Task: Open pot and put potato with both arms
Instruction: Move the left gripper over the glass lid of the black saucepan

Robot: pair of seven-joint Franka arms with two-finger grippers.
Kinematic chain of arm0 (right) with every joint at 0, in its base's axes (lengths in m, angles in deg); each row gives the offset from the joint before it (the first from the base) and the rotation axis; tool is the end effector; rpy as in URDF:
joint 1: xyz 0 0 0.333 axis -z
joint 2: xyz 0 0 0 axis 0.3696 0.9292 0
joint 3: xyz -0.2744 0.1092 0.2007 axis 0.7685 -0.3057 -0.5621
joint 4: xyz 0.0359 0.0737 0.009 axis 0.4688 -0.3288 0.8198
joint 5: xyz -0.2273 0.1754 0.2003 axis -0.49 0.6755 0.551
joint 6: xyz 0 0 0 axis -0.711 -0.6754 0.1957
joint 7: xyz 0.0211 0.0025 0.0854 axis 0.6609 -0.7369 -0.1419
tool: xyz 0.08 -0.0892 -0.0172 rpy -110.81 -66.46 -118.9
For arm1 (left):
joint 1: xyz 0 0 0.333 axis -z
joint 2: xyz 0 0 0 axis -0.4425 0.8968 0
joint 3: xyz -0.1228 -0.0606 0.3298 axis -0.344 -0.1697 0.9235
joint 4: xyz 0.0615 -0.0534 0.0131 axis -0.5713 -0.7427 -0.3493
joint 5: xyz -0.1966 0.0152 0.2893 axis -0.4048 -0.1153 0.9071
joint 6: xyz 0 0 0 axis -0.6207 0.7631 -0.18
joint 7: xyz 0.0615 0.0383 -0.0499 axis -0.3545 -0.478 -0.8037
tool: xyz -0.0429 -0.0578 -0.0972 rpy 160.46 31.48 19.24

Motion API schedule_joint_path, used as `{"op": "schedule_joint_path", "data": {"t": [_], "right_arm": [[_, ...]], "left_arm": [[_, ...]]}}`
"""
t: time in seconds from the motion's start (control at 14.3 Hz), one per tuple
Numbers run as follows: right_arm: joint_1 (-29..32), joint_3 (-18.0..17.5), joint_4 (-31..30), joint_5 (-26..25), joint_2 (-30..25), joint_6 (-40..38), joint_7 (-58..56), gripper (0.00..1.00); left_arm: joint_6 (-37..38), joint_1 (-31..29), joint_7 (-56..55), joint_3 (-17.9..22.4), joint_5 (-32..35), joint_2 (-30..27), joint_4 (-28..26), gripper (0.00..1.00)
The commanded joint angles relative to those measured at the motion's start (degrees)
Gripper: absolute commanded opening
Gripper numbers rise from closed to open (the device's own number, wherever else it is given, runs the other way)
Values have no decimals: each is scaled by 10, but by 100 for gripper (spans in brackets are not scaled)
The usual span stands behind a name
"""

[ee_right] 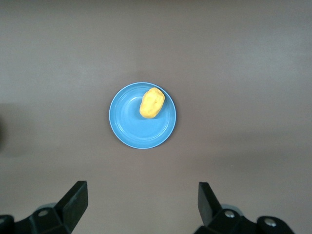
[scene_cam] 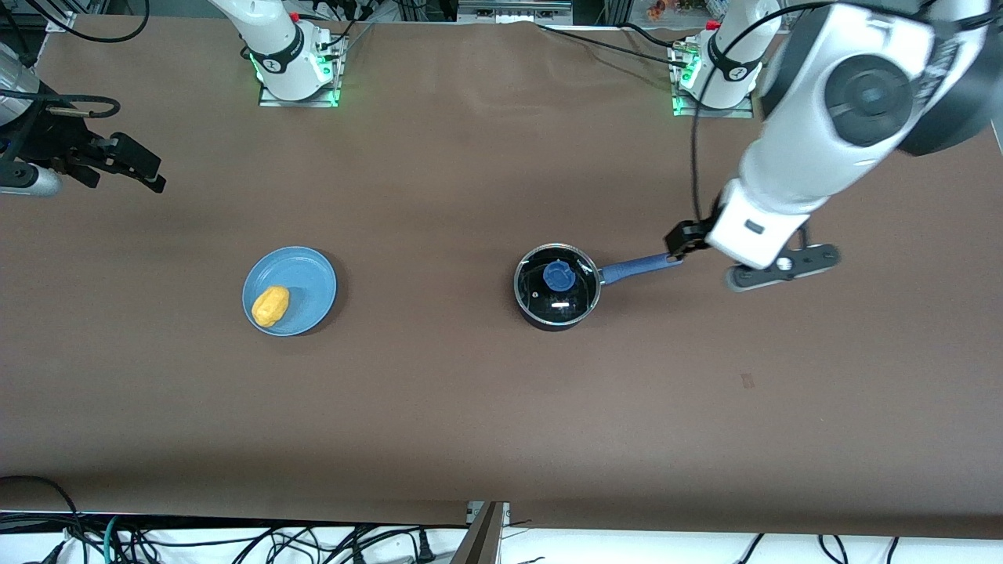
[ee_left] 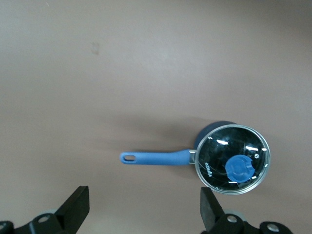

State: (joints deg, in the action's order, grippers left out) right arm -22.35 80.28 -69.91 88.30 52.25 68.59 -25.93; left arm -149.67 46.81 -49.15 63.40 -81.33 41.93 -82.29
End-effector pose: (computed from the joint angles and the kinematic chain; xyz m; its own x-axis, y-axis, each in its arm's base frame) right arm 0.4945 0.0270 0.6392 0.9961 -0.0860 0.0205 -0.0856 -0.9961 -0.0201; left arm 0.5741 -0.2358 0.5552 0.9604 0.2676 -0.0779 0.2646 -0.9632 -0.0468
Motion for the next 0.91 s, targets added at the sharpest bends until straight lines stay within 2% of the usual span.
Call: {"op": "schedule_joint_path", "data": {"t": [0.0,0.28,0.56,0.84], "right_arm": [[1,2,-6,8,-10,3,-2,100],[3,5,-5,5,-7,5,-2,100],[3,5,4,0,14,12,-2,100],[5,5,7,2,35,12,-6,100]], "left_arm": [[4,34,-60,7,3,43,45,100],[-2,58,-113,7,-1,73,55,100],[-90,68,-217,6,-25,95,49,100],[-129,84,-222,6,-23,105,17,100]]}}
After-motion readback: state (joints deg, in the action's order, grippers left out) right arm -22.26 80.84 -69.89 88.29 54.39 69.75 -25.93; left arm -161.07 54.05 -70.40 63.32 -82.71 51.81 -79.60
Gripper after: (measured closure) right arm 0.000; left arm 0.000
